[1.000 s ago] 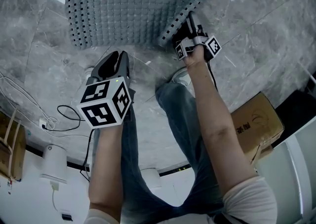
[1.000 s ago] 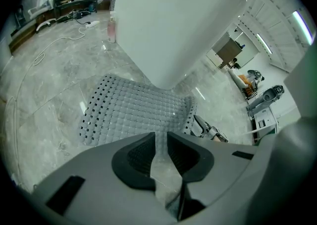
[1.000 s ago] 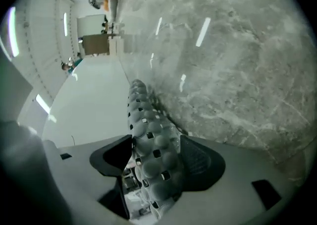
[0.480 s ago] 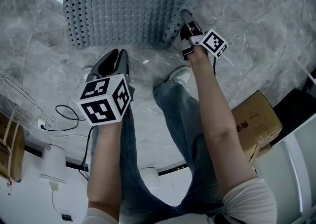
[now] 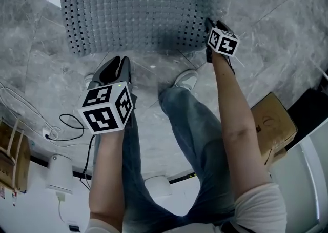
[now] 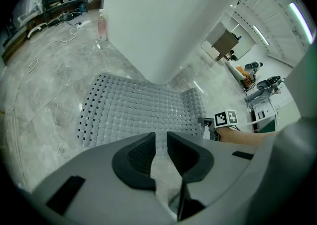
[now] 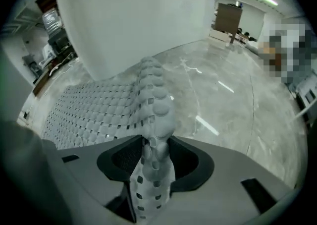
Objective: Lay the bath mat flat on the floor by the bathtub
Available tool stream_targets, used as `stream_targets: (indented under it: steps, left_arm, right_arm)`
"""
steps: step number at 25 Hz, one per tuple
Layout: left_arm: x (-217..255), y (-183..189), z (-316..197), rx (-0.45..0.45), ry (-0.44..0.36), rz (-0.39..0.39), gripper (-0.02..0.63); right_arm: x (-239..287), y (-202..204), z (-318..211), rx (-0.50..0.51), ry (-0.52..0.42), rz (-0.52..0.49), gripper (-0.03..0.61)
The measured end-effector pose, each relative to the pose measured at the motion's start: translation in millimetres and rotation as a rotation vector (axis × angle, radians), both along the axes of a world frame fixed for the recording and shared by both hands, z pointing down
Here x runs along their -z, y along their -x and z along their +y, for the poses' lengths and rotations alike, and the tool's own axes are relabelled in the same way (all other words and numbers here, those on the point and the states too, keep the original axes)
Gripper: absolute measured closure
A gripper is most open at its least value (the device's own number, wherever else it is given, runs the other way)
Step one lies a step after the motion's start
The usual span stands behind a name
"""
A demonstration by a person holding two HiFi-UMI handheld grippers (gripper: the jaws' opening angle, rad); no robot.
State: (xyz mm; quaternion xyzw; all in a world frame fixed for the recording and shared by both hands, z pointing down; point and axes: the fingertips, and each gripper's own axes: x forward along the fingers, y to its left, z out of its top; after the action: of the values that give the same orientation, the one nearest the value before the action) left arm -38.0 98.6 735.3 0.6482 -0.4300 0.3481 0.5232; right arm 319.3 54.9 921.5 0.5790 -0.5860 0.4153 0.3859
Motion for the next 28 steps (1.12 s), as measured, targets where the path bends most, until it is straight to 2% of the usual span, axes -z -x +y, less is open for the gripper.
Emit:
stream_targets:
  steps: [3,5,7,9,10,11,12,14,16,17,20,23,25,28]
  left_arm:
    - [-2.6,7.3,-2.6,0.003,-0.002,-0.019,0.531]
    - [-0.5,10.3,-5.8,0.010,-0.011,-0.023,0.531]
    - [1.0,12.3,-7.1,0.017,-0.017,-0.024,0.531]
    - [-0.7,12.6,-3.9,0.015,-0.011,-0.025,0.531]
    - [-2.2,12.2,-1.1,0.012,-0.004,-0.024,0.531]
    - [-3.4,12.0,1.3,0.008,0.004,-0.023,0.531]
    - [-4.1,12.2,2.6,0.005,0.008,-0.023,0.531]
    - [-4.2,15.0,0.1,0.003,0.004,-0.026,0.531]
    - [-2.8,20.1,-5.5,0.009,-0.007,-0.031,0.531]
    - [-1.8,23.3,-8.2,0.014,-0.012,-0.034,0.531]
    - [0.8,32.9,-15.3,0.032,-0.024,-0.039,0.531]
    - [0.0,40.9,-17.7,0.052,-0.028,-0.036,0.531]
    - [-2.4,47.4,-17.8,0.065,-0.028,-0.034,0.531]
    - [-7.5,64.9,-14.9,0.051,-0.044,-0.055,0.531]
  right_arm:
    - [-23.9,-19.9,7.2,-0.159,0.027,-0.038,0.324]
    - [-27.8,-32.7,11.1,-0.204,0.017,-0.038,0.249]
    - [-16.8,-40.0,7.5,-0.185,-0.031,0.008,0.209]
    - [1.4,-30.9,-5.0,-0.079,-0.105,0.044,0.212]
    - [7.5,-19.0,-11.9,0.008,-0.129,0.042,0.258]
    - [10.0,-4.7,-18.0,0.101,-0.139,0.031,0.332]
    - [8.8,9.3,-23.6,0.183,-0.135,0.015,0.355]
    - [-1.1,27.2,-33.5,0.255,-0.099,-0.022,0.427]
    - [-14.5,24.5,-37.9,0.196,-0.037,-0.026,0.512]
    - [-21.6,18.9,-36.4,0.149,-0.002,-0.014,0.532]
    - [-40.8,12.3,-27.1,0.047,0.065,-0.015,0.545]
    - [-39.0,10.2,-23.6,-0.034,0.069,-0.022,0.546]
    - [-27.9,15.4,-22.9,-0.015,0.056,-0.011,0.547]
    - [-13.8,44.5,-11.4,0.061,0.062,-0.050,0.546]
